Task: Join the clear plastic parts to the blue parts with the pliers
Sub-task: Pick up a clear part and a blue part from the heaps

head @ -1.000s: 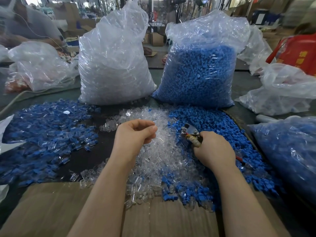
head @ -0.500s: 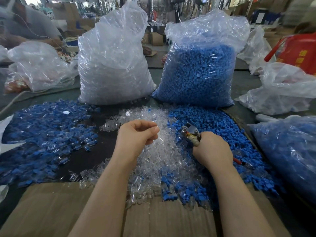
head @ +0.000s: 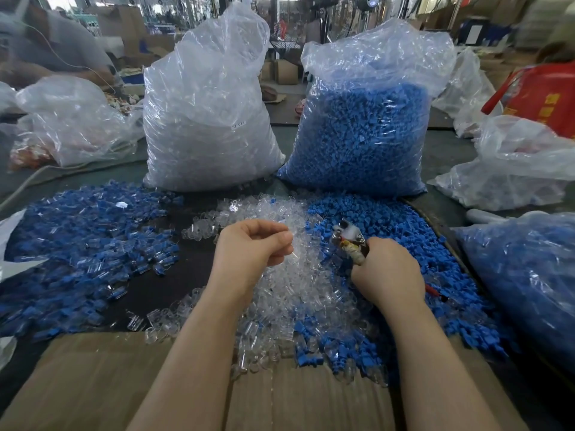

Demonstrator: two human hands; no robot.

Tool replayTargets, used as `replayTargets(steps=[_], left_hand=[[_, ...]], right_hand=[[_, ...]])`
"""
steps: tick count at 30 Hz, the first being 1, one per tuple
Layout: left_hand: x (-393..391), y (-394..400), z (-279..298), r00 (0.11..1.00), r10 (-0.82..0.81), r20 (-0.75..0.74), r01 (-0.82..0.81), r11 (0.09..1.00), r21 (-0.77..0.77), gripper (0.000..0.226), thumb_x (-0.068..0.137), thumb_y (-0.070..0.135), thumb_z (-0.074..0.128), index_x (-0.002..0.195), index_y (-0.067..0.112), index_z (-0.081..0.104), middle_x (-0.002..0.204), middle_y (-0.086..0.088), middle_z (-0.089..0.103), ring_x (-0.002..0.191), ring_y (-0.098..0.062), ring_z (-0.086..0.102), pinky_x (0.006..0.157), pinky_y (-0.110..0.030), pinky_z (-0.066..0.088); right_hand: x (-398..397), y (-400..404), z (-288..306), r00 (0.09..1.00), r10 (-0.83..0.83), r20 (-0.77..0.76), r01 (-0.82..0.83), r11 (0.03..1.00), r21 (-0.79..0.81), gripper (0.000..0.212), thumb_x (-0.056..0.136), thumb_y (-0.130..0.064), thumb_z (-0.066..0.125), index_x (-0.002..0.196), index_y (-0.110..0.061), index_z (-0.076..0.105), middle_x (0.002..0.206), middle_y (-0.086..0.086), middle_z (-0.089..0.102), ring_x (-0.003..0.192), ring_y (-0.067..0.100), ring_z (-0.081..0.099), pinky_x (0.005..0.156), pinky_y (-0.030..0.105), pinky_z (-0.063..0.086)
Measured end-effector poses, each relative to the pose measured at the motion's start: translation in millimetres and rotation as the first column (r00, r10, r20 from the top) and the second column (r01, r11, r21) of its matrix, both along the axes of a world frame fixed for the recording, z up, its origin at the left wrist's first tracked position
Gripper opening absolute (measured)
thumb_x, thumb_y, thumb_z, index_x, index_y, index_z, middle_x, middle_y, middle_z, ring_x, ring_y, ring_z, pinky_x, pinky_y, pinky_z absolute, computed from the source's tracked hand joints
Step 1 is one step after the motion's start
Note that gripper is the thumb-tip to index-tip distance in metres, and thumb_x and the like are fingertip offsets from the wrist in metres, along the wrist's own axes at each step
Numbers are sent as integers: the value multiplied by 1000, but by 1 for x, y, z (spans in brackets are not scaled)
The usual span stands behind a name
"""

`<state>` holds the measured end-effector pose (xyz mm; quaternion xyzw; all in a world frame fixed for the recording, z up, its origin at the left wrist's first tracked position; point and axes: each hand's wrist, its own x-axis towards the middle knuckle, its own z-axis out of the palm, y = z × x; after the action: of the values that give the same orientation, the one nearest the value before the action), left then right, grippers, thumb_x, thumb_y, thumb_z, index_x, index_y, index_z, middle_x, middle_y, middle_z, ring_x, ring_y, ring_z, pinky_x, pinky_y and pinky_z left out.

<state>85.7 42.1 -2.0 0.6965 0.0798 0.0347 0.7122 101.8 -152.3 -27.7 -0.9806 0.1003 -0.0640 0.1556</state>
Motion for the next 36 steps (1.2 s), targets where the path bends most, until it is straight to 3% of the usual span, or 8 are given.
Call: replayTargets(steps=[3, 5, 8, 10, 15, 24, 30, 36], left_hand=[[0, -4, 2, 1000, 22, -8, -23, 998, -54, 9, 81, 4, 76, 89, 6, 72, 74, -7, 76, 67, -13, 73, 58, -18, 55], [-1, -8, 4, 999, 31, -15, -32, 994, -102, 10, 82, 4, 76, 90, 5, 71, 74, -7, 75, 67, -13, 72, 58, -19, 56], [-2, -14, 5, 999, 31, -10, -32, 989, -147, 9, 82, 3, 75, 90, 5, 71, 73, -7, 75, 67, -13, 73, 59, -19, 57], [-3, -16, 6, 1000, 25, -8, -26, 985, -168, 9, 82, 2, 74, 90, 4, 70, 72, -8, 75, 67, -13, 73, 58, -19, 57], [-3, -22, 8, 1000, 20, -3, -20, 982, -190, 6, 84, 0, 72, 89, 2, 69, 67, -7, 74, 63, -11, 72, 56, -18, 55], [-6, -27, 9, 998, 34, 52, -25, 985, -172, 5, 82, 0, 74, 86, 2, 71, 71, -11, 75, 67, -15, 73, 59, -19, 55], [-7, -34, 8, 981, 97, 170, -96, 995, -10, 15, 80, 2, 77, 74, 15, 73, 68, -3, 74, 66, -14, 73, 62, -21, 57], [-8, -35, 5, 955, 124, 271, -173, 971, 163, 16, 77, 9, 81, 75, 24, 75, 71, 8, 74, 70, -8, 72, 73, -32, 61]], right_hand=[[2, 2, 4, 981, -6, 196, -27, 985, 168, 18, 89, -30, 58, 76, -22, 49, 73, -2, 55, 61, 14, 47, 49, 29, 29], [2, 6, 8, 942, 15, 335, -144, 921, 363, 15, 90, -32, 63, 80, -23, 57, 69, -9, 59, 63, 11, 53, 54, 31, 38], [-4, 19, 17, 894, 33, 447, -359, 649, 671, 14, 89, -20, 70, 79, -26, 64, 65, -10, 63, 58, 1, 54, 54, 17, 45], [-7, 26, 18, 875, 74, 478, -438, 538, 720, 20, 89, -14, 71, 77, -28, 64, 70, -11, 66, 60, -1, 56, 56, 11, 46], [-7, 38, 11, 862, 117, 494, -466, 567, 679, 20, 90, -15, 70, 82, -31, 62, 73, -21, 67, 68, -2, 61, 62, 12, 46], [-9, 41, 7, 857, 56, 512, -422, 647, 636, 14, 90, -29, 69, 89, -16, 63, 74, -5, 66, 70, 11, 61, 63, 36, 51], [-11, 43, 7, 858, 29, 512, -400, 663, 633, 20, 91, -32, 67, 91, -12, 65, 75, -2, 66, 69, 14, 60, 61, 41, 52], [-9, 41, 8, 880, 56, 471, -402, 614, 679, 8, 91, -22, 67, 84, -24, 64, 70, -4, 65, 68, 14, 59, 57, 30, 47]])
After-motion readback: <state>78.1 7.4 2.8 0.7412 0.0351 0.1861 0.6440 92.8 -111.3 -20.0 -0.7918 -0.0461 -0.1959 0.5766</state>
